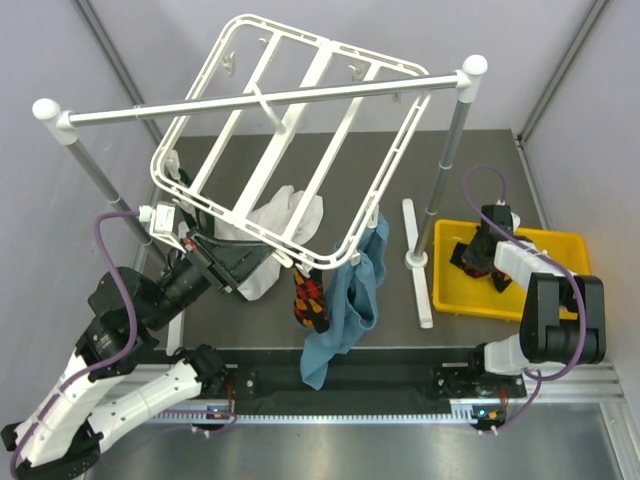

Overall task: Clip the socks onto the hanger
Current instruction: Pick up the sock from the bin.

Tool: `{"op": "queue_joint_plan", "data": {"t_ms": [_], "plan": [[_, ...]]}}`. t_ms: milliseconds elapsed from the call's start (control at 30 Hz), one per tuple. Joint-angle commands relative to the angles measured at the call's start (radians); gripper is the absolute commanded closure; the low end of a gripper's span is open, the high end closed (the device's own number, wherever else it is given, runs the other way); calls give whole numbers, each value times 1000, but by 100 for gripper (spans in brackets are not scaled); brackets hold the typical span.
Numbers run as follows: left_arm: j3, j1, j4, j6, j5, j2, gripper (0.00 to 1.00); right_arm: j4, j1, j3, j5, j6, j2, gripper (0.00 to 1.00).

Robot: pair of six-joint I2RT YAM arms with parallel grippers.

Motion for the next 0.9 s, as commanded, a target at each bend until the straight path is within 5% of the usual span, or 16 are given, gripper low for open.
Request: {"op": "queue_joint_plan", "data": {"t_ms": [0, 167, 333, 500, 867], "plan": [[0, -1, 7, 15, 29, 11, 100, 20, 8, -35, -53, 12, -31, 94], [1, -2, 11, 15, 29, 17, 100, -56, 11, -41, -89, -11, -161, 100], [0, -2, 18, 11, 39, 23, 100, -230, 62, -31, -100, -7, -486, 100], [-20, -2, 42, 7, 34, 23, 100, -392, 169, -3, -269, 42, -733, 100], [-23, -2, 61, -4, 26, 27, 100, -698, 366, 201, -646, -10, -959, 100]]}}
